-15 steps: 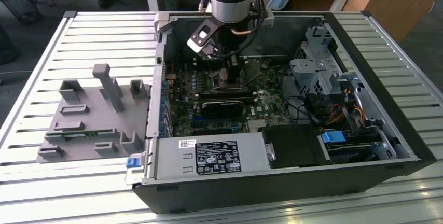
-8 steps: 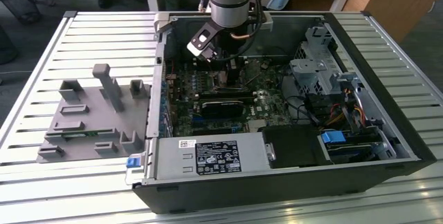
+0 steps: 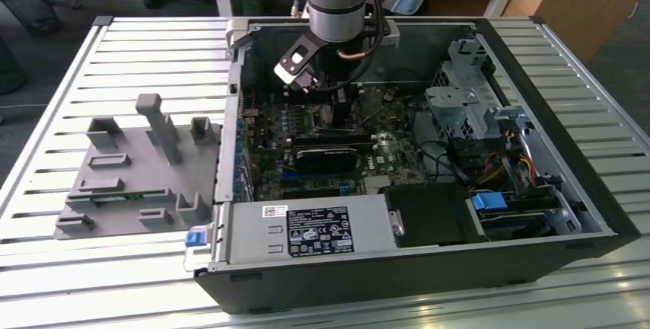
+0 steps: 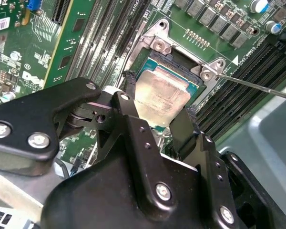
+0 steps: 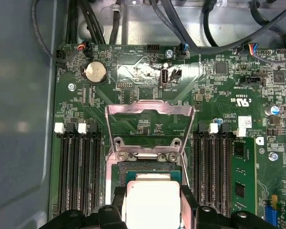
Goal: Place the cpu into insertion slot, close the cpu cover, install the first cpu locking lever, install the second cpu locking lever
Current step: 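Place the cpu into insertion slot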
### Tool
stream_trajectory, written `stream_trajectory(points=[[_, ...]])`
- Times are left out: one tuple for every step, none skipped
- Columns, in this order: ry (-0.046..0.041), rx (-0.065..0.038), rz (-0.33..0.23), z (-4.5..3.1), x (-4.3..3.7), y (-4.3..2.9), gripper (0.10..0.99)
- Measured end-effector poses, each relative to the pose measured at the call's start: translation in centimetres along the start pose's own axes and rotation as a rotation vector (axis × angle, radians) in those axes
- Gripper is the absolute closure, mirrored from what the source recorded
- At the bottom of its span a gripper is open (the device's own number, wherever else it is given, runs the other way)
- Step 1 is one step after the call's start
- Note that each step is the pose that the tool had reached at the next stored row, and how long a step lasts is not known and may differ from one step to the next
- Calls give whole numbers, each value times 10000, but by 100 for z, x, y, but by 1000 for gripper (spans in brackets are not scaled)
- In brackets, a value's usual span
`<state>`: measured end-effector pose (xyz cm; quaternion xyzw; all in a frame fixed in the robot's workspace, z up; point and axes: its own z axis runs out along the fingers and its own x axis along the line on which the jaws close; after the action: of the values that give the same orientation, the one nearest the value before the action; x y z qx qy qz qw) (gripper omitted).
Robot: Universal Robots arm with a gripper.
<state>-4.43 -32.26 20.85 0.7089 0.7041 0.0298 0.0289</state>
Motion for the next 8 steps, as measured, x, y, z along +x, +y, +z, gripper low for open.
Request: stream_trajectory(points=[[1, 0, 1, 9, 5, -1, 549], [0, 0, 4, 19, 10, -1, 549], [-1, 0, 12, 27, 16, -2, 549], [-2, 1, 25, 35, 19, -3, 549], [-3, 1, 43, 41, 21, -4, 549], [-5, 0, 66, 48, 22, -4, 549], [-6, 0, 83, 54, 22, -5, 549], [-7, 0, 90, 59, 23, -6, 549]])
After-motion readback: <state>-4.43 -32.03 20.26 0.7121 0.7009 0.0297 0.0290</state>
